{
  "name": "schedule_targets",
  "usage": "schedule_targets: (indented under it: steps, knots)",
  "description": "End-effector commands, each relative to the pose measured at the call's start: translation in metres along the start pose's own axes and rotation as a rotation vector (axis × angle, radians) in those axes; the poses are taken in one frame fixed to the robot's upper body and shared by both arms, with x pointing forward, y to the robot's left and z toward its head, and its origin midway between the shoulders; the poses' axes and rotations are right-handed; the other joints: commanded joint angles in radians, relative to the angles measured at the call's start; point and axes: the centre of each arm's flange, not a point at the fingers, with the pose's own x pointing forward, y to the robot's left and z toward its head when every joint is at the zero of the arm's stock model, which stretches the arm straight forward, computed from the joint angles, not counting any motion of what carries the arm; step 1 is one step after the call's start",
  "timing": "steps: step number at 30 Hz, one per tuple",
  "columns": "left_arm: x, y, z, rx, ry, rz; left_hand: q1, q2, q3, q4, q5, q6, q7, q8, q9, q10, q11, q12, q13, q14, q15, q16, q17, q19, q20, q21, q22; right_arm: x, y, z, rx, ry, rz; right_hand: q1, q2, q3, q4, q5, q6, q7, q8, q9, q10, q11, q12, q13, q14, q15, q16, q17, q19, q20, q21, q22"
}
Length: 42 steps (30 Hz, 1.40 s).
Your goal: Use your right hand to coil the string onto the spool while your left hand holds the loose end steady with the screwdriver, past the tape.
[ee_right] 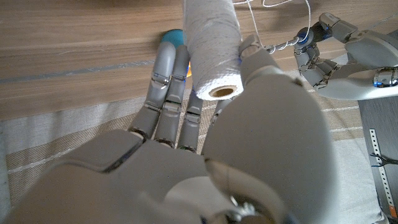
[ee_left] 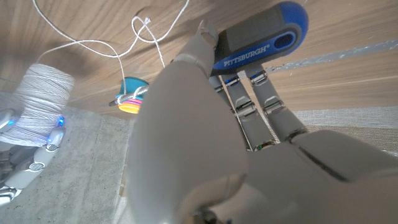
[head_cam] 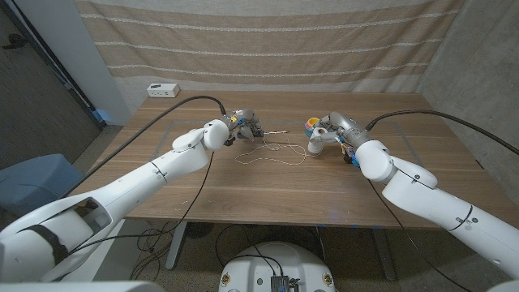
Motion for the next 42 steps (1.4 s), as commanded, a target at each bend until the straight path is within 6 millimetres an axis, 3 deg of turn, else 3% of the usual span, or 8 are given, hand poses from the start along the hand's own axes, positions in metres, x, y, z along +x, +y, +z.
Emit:
schedule_targets:
  steps: [1, 6, 11, 16, 22, 29, 35, 42]
  knots:
    - [0.005, -0.007, -0.001, 0.044, 0.024, -0.034, 0.116, 0.137, 0.004, 0.001, 0.007, 0.046, 0.060, -0.008, 0.137, -0.023, 0.006, -0.009, 0.000, 0.030, -0.077, -0.011, 0.083, 0.033, -0.181, 0.100, 0.001, 0.011, 0.005, 0.000, -0.031, 0.059, 0.082, 0.071, 0.138, 0.085, 0.002, 0.010, 0.029, 0.046, -0.004, -0.001, 0.112, -0.092, 0.022, 0.201, 0.172, -0.289, -0.020, -0.007, -0.078, -0.086, -0.015, 0.002]
    - [0.005, -0.007, 0.001, 0.098, 0.035, -0.056, 0.065, 0.125, -0.026, 0.018, 0.007, -0.028, 0.035, -0.051, 0.136, -0.073, 0.000, -0.043, -0.018, -0.016, -0.086, -0.027, 0.079, 0.017, -0.164, 0.094, 0.000, 0.013, 0.006, 0.000, -0.033, 0.071, 0.098, 0.037, 0.143, 0.085, 0.018, 0.012, -0.031, 0.033, -0.016, -0.008, 0.070, -0.086, -0.014, 0.173, 0.106, -0.275, -0.064, -0.039, -0.116, -0.072, -0.042, 0.001]
    - [0.006, -0.007, 0.002, 0.139, 0.047, -0.092, -0.041, 0.093, -0.052, 0.035, 0.005, -0.170, 0.000, -0.144, 0.123, -0.188, -0.003, -0.083, -0.065, -0.134, -0.068, -0.124, 0.001, -0.033, -0.132, 0.083, -0.004, 0.014, 0.006, 0.000, -0.039, 0.084, 0.108, 0.003, 0.123, 0.092, 0.017, 0.010, -0.118, 0.025, -0.024, -0.020, -0.016, -0.083, -0.066, 0.142, 0.017, -0.252, -0.151, -0.113, -0.159, -0.051, -0.081, -0.001]
    - [0.006, -0.005, 0.005, 0.199, 0.057, -0.103, -0.156, 0.076, -0.074, 0.060, 0.001, -0.382, -0.063, -0.201, 0.094, -0.288, -0.010, -0.088, -0.111, -0.301, -0.035, -0.189, -0.077, -0.128, -0.041, 0.058, -0.001, 0.015, 0.006, 0.000, -0.055, 0.110, 0.128, -0.059, 0.096, 0.085, 0.025, 0.006, -0.247, -0.001, -0.024, -0.033, -0.153, -0.082, -0.145, 0.106, -0.102, -0.229, -0.240, -0.180, -0.214, -0.022, -0.135, -0.001]
    - [0.005, -0.004, 0.006, 0.213, 0.052, -0.094, -0.265, 0.066, -0.112, 0.083, -0.001, -0.584, -0.094, -0.202, 0.041, -0.434, 0.013, -0.091, -0.168, -0.481, 0.020, -0.189, -0.139, -0.276, 0.083, -0.003, -0.001, 0.016, 0.007, 0.000, -0.062, 0.125, 0.144, -0.173, 0.033, 0.018, 0.044, 0.019, -0.465, -0.041, -0.025, -0.042, -0.378, -0.089, -0.291, 0.064, -0.304, -0.187, -0.303, -0.219, -0.294, 0.002, -0.221, -0.001]
    - [0.000, 0.006, 0.007, 0.212, 0.029, -0.067, -0.406, 0.039, -0.191, 0.129, 0.012, -0.717, -0.112, -0.195, -0.006, -0.570, 0.017, -0.088, -0.226, -0.636, 0.080, -0.189, -0.195, -0.464, 0.160, -0.105, -0.001, 0.016, 0.005, -0.001, -0.048, 0.131, 0.162, -0.309, -0.043, -0.091, 0.087, 0.053, -0.674, -0.056, -0.030, -0.047, -0.522, -0.100, -0.354, 0.042, -0.455, -0.158, -0.323, -0.251, -0.396, 0.054, -0.326, 0.001]
    - [-0.011, 0.013, 0.006, 0.138, -0.031, 0.055, -0.520, 0.048, -0.240, 0.178, 0.016, -0.822, -0.128, -0.198, -0.023, -0.684, 0.010, -0.090, -0.267, -0.736, 0.098, -0.187, -0.232, -0.546, 0.166, -0.171, 0.000, 0.012, 0.004, -0.009, 0.058, 0.056, 0.109, -0.479, -0.076, -0.199, 0.169, 0.091, -0.816, -0.028, -0.014, -0.051, -0.657, -0.064, -0.352, 0.018, -0.660, -0.074, -0.342, -0.305, -0.507, 0.142, -0.455, 0.000]
    - [-0.028, 0.022, -0.002, -0.107, -0.182, 0.283, -0.605, 0.079, -0.259, 0.222, 0.008, -0.847, -0.149, -0.193, -0.026, -0.703, 0.005, -0.079, -0.288, -0.751, 0.096, -0.178, -0.247, -0.557, 0.190, -0.195, 0.000, 0.003, -0.001, -0.025, 0.271, -0.147, -0.109, -0.530, -0.044, -0.211, 0.201, 0.096, -0.818, -0.022, -0.007, -0.052, -0.676, -0.048, -0.348, 0.008, -0.717, -0.051, -0.342, -0.324, -0.546, 0.156, -0.501, 0.000]
